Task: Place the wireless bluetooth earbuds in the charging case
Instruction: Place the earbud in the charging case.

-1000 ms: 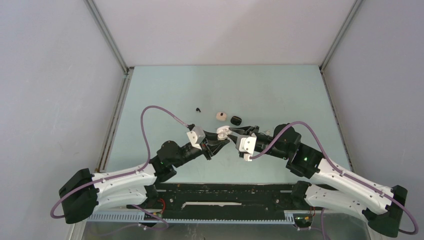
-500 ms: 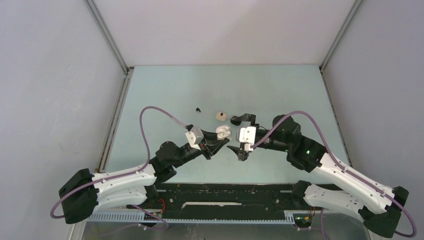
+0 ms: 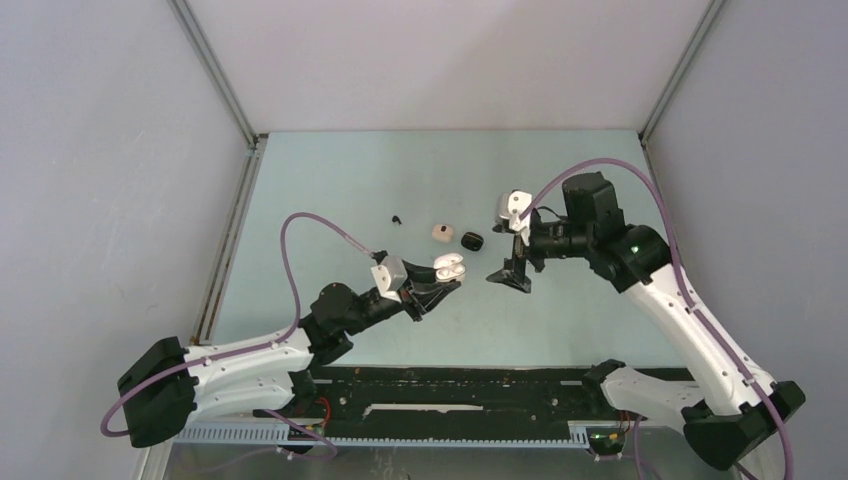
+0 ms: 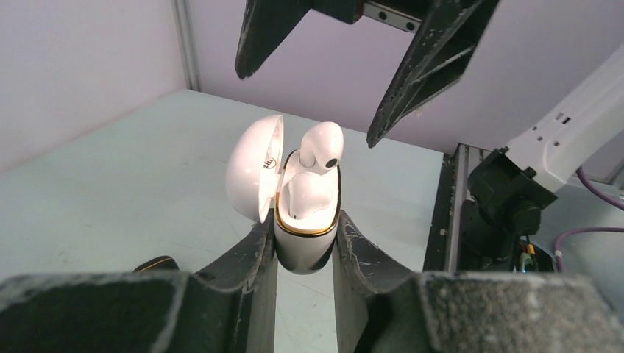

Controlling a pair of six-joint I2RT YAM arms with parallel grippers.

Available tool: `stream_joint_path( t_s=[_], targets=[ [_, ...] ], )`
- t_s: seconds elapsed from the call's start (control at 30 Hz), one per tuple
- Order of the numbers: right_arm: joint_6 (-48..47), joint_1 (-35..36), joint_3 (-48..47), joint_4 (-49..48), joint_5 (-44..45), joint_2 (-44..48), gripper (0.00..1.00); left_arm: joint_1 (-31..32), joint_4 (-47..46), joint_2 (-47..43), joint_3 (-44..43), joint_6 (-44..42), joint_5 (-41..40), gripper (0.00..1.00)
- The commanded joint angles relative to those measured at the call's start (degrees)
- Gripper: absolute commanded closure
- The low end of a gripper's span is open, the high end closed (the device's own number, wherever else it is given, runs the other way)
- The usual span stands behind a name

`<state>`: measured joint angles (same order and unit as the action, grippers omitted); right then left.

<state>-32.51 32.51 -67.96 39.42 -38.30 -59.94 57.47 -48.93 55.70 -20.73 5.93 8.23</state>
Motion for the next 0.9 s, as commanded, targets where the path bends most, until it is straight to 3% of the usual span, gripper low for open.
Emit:
stream_joint_path(
  t_s=[0.0,0.13,0.27,0.33,0.43,0.57,0.63,0.73,0.87],
  targets=[
    [-8.16,-5.68,-3.49,19.93,-13.57,-3.21,0.00,0.10,-3.51,0.56,-0.82,-1.33,4.14,1.00],
    [-13.70,-14.13,-6.93,33.45,-19.73,-9.85,0.02,0.27,-1.33,1.30,-1.78,-2.72,5.90,1.00],
    [-22.49,-23.38,-13.80,48.69,-30.14,-18.16,0.14,0.36,-0.23,2.00,-2.50,-3.10,7.45,1.00],
    [-23.37,-24.74,-13.06,48.41,-32.93,-19.17,0.06,0.38,-0.12,2.44,-2.71,-2.76,8.11,1.00],
    [-13.91,-24.97,-6.57,33.84,-35.57,-13.94,0.00,0.46,-0.08,2.75,-2.74,-1.84,8.87,1.00],
    [15.94,-22.65,10.17,-8.01,-29.03,1.23,0.00,0.53,2.90,2.13,-3.67,-0.24,7.87,1.00],
    [25.04,-20.70,17.79,-23.00,-24.63,6.40,0.00,1.11,5.06,1.43,-4.40,-0.53,7.03,1.00],
    [33.49,-20.92,20.49,-31.82,-25.16,6.06,0.02,1.87,8.25,1.20,-5.49,-0.62,5.94,1.00],
    [30.08,-21.83,21.60,-30.91,-26.54,7.47,0.06,2.54,10.95,2.18,-7.25,0.32,6.34,1.00]
  ],
)
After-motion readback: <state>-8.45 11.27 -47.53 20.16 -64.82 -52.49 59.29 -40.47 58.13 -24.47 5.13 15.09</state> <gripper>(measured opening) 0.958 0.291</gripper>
